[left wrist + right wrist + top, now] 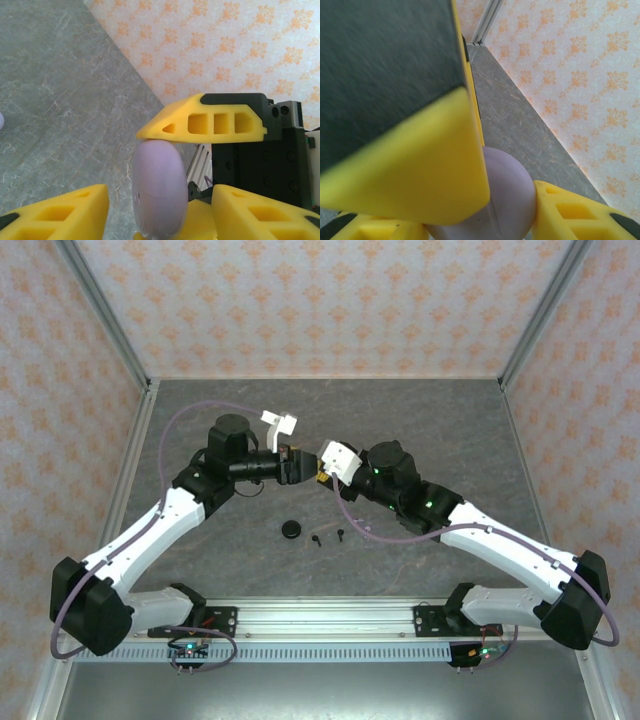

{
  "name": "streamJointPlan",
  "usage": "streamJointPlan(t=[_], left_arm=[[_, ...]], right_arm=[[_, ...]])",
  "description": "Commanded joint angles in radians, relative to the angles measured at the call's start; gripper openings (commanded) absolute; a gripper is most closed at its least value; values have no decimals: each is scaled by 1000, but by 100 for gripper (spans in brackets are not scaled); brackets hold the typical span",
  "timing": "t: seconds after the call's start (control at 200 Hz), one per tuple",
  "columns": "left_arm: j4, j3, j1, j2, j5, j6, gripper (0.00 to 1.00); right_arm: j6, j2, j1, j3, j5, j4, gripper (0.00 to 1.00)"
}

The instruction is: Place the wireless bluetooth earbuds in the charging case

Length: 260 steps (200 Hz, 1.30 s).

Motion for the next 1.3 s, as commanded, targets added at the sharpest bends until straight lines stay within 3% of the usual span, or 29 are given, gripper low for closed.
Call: streamJointPlan(t=[0.0,0.566,0.676,0.981,1.296], left_arm=[[1,44,-12,13,22,28,50],[-116,69,-14,26,72,119,30],[-145,78,-13,23,78,151,27],[-106,73,-18,31,54,159,10],[-58,47,-20,12,-17,166,5]], right_arm=[[-8,-17,1,-15,-4,48,45],[-5,0,1,-13,78,48,48],[7,-5,-2,-10,59,37,54],[23,-8,-10,-1,10,4,55],[47,-9,-35,7,-36,-54,68]])
